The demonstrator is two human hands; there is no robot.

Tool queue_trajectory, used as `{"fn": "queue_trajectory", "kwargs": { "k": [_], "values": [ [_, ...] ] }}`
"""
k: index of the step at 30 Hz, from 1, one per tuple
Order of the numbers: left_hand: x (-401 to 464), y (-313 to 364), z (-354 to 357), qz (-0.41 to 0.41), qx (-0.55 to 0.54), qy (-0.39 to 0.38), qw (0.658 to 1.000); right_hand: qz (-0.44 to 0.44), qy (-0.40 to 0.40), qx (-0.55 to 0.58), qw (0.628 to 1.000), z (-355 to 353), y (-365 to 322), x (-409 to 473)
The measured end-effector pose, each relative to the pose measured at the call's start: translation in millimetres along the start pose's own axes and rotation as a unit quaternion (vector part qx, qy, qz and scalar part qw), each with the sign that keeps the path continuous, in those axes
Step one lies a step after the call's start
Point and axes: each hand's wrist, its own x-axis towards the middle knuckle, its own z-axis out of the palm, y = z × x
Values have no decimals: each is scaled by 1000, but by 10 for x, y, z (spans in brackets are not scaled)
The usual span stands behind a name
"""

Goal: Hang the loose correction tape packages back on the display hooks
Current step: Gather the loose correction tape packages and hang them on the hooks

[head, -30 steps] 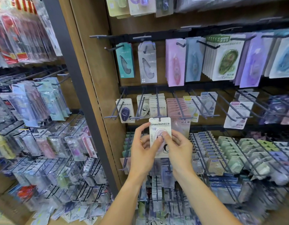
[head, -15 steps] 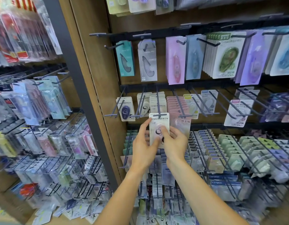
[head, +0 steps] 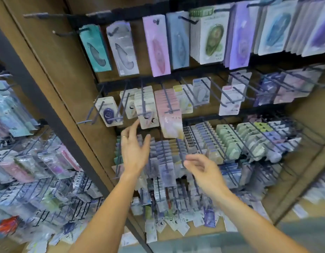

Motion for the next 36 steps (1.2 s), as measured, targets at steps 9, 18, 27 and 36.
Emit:
{"fn": "queue_trajectory", "kwargs": {
  "k": [9, 18, 27, 36],
  "values": [
    [-2566, -397, 1194, 61, 128, -529, 837, 392, 168, -130, 895, -1670, 2625, -2615],
    [-3867, 1396, 2523, 188, 79, -735, 646, 623, 313, 15, 717, -1622, 3846, -5285],
    [-4544, 1985, 3234, 186, 145, -757, 609, 565, 336, 10, 753, -3119, 3931, -4720],
    [-4637, 1091, 3369, -73, 258, -696, 667, 367, 303, -90, 875, -5440, 3730, -2845]
  ]
}}
